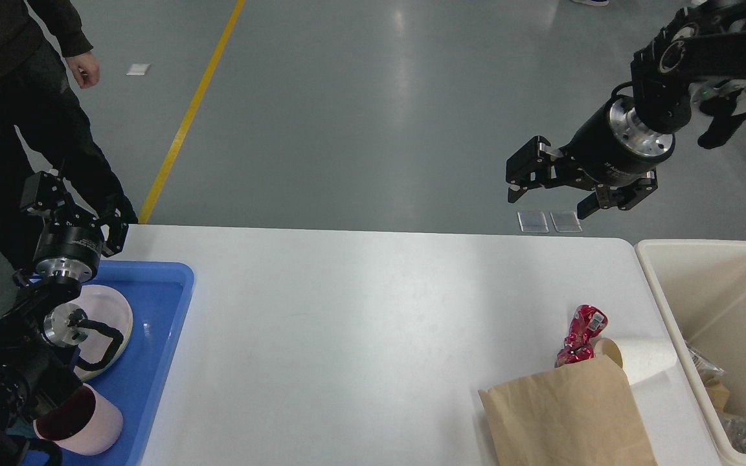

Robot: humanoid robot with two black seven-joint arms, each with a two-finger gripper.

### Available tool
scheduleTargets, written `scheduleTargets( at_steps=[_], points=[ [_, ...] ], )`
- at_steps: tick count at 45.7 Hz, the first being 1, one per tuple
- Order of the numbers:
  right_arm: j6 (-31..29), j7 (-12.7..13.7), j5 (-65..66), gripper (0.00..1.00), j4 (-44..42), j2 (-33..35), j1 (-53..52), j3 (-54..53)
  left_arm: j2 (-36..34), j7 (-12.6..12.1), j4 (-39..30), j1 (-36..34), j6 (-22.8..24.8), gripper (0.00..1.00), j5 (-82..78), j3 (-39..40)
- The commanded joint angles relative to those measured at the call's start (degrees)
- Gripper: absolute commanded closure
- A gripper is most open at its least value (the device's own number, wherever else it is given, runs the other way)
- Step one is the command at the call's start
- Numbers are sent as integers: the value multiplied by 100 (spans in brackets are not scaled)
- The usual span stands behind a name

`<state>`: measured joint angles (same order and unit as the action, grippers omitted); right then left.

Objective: Tidy desktop
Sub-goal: 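Move the right gripper down to the brown paper bag and grasp it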

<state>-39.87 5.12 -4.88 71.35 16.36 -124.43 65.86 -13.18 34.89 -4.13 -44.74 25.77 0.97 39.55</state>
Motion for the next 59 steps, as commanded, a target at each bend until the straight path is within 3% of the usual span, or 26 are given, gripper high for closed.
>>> scheduleTargets(
  at_steps=[1, 11, 26, 42, 59],
  points=[
    [-152, 7, 145, 0, 10, -107, 15, -3, 0, 1, 0, 1, 7, 4, 0, 0],
    [-29, 33, 1366, 0, -25, -28, 1526, 32, 0, 1, 0, 1, 7, 4, 0, 0],
    [-56, 25, 2263, 0, 37, 605, 2765, 50, 0, 1, 0, 1, -2, 4, 0, 0],
    [234, 25, 2343, 0, -437, 622, 3917, -29, 0, 1, 0, -8, 7, 4, 0, 0],
    [243, 7, 2360, 0, -701, 640, 4418, -248, 0, 1, 0, 1, 7, 4, 0, 0]
  ],
)
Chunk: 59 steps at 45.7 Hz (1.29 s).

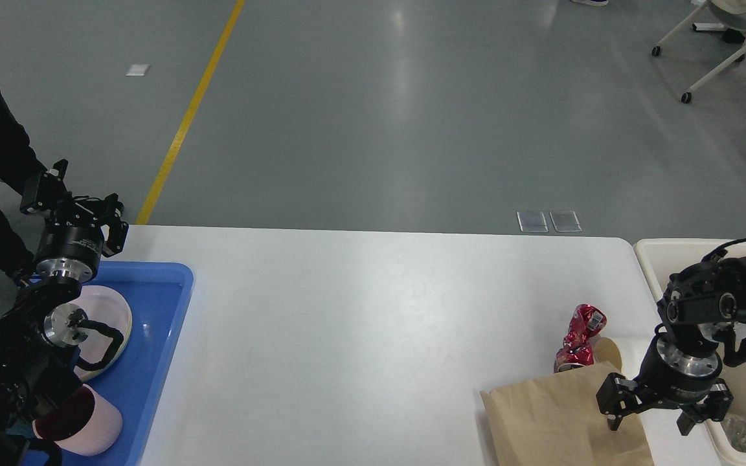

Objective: Tidy desktop
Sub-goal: 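Move the right gripper down to the brown paper bag and grasp it, then lift the paper bag and drop it into the white bin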

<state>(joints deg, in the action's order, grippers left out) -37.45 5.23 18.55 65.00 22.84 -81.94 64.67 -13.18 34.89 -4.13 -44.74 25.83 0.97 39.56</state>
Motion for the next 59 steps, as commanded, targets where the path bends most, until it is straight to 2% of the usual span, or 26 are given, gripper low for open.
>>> scheduleTargets(
  at_steps=[1, 13, 21, 26, 27, 28, 31, 33, 35, 39, 43, 49, 59],
  points=[
    [1, -4, 17, 0, -101, -8, 213, -165, 0, 0, 0, 1, 1, 4, 0, -1],
    [62, 5, 17, 0, -435, -8, 723, -552, 0, 0, 0, 1, 1, 4, 0, -1],
    [694, 13, 0, 3, -435, 10, 960, -693, 0, 0, 0, 1, -8, 4, 0, -1],
    [1038, 14, -18, 14, -418, 27, 1031, -798, 0, 0, 0, 1, 1, 4, 0, 8],
    [1082, 13, -18, 20, -418, 27, 1031, -816, 0, 0, 0, 1, 1, 4, 0, 8],
    [1073, 13, -26, 29, -400, 45, 1031, -825, 0, 0, 0, 1, -8, 4, 0, -1],
    [1012, 13, -35, 66, -365, 71, 1040, -816, 0, 0, 0, 1, 1, 4, 0, 8],
    [916, 13, -44, 87, -356, 80, 1031, -816, 0, 0, 0, 1, 1, 4, 0, -1],
    [740, 13, -70, 100, -356, 80, 1031, -825, 0, 0, 0, 1, 1, 4, 0, -1],
    [441, 13, -123, 100, -356, 89, 1005, -868, 0, 0, 0, 0, 1, 4, 0, -1],
    [414, 13, -246, 100, -321, 194, 1005, -1097, 0, 0, 0, 1, -8, 4, 0, -1],
    [405, 13, -238, 100, 179, 581, 838, -1404, 0, 0, 0, 1, 1, 4, 0, -1],
    [396, 13, -237, 100, 900, 1134, -128, -1537, 0, 0, 0, 0, 1, 4, 0, -1]
  ],
)
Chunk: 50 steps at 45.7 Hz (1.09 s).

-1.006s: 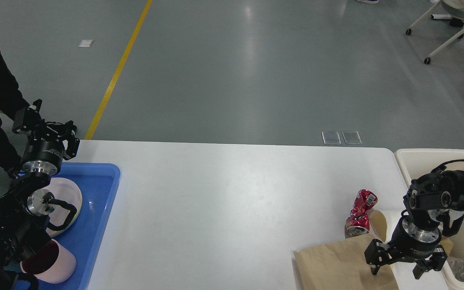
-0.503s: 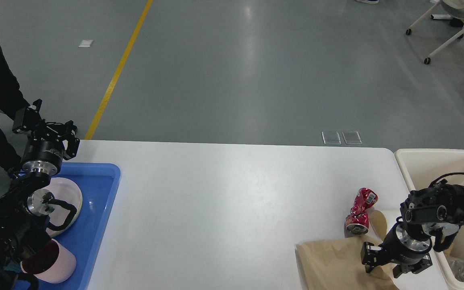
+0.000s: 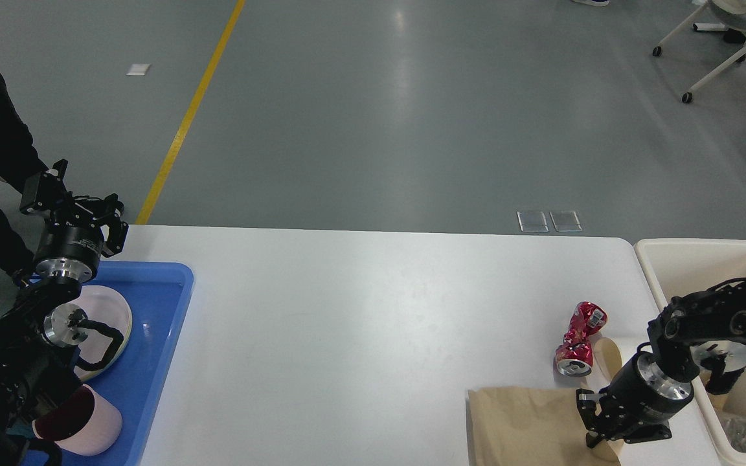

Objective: Tidy desktop
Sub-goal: 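Lift the paper bag and drop it into the white bin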

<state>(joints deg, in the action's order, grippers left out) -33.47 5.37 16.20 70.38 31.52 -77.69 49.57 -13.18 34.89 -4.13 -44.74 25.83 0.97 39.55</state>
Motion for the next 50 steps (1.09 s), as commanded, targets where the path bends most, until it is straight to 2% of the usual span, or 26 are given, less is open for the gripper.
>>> scheduleTargets(
  at_steps=[1, 8, 12, 19, 29, 37, 44, 50],
  points=[
    [-1, 0, -3, 100, 423, 328, -667, -26, 0, 0, 0, 0, 1, 4, 0, 0],
    [-72, -27, -3, 100, 854, 811, -1625, -149, 0, 0, 0, 0, 1, 4, 0, 0],
    [-300, -27, -12, 100, 977, 1171, -2222, -377, 0, 0, 0, 0, 1, 4, 0, 0],
    [-783, -18, -21, 100, 942, 1699, -2830, -1027, 0, 0, 0, 0, 1, 4, 0, 0],
    [-845, 0, -3, 100, 460, 2191, -3427, -1635, 0, 0, 0, 0, 1, 4, 0, 0],
    [-749, 0, 6, 100, -796, 2191, -3042, -1600, 0, 0, 0, 0, 1, 4, 0, 0],
    [-512, 8, 6, 100, -1834, 2156, -1997, -1600, 0, 0, 0, 0, -7, 4, 0, 0],
    [59, 8, -38, 100, -2870, 2130, -802, -1617, 0, 0, 0, 0, 1, 4, 0, 0]
  ],
)
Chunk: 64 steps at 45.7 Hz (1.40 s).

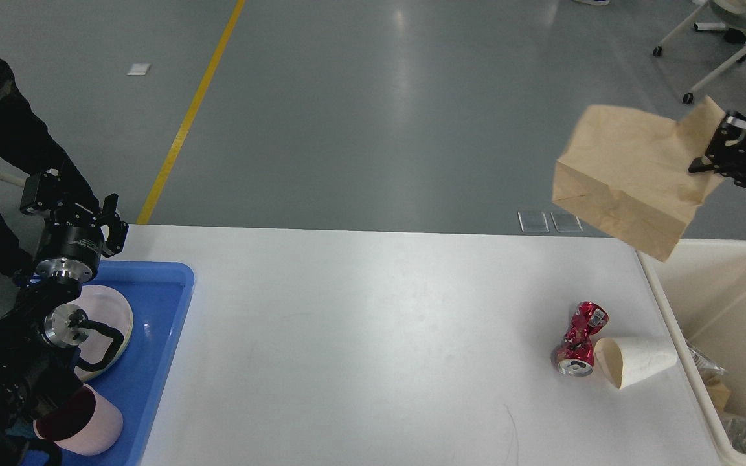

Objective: Tidy desktop
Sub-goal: 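Lift the paper bag and drop it into the white bin, then lower the right gripper onto the red can and grasp it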

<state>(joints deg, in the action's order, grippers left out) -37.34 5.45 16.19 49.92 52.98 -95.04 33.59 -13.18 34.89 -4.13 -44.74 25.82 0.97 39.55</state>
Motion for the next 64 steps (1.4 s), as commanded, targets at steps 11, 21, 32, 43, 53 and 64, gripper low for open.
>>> scheduleTargets(
  at_steps=[11, 21, 32, 43, 53, 64],
  points=[
    [1992, 0, -757, 100, -1827, -385, 2744, 33, 0, 0, 0, 1, -7, 4, 0, 0],
    [2986, -9, -960, 100, -2838, -1070, 4124, 16, 0, 0, 0, 1, -7, 4, 0, 0],
    [3172, -18, -951, 0, -3261, -1545, 4740, 33, 0, 0, 0, 1, 2, 4, 0, 0],
    [3128, -9, -951, 0, -3217, -1835, 4609, 182, 0, 0, 0, 1, 2, 4, 0, 0],
    [3084, -26, -995, 0, -3051, -2397, 3266, 1675, 0, 0, 0, -8, 2, 4, 0, 0],
    [2601, -26, -995, 0, -1505, -3144, 1437, 2740, 0, 0, 0, 1, 2, 4, 0, 0]
  ],
)
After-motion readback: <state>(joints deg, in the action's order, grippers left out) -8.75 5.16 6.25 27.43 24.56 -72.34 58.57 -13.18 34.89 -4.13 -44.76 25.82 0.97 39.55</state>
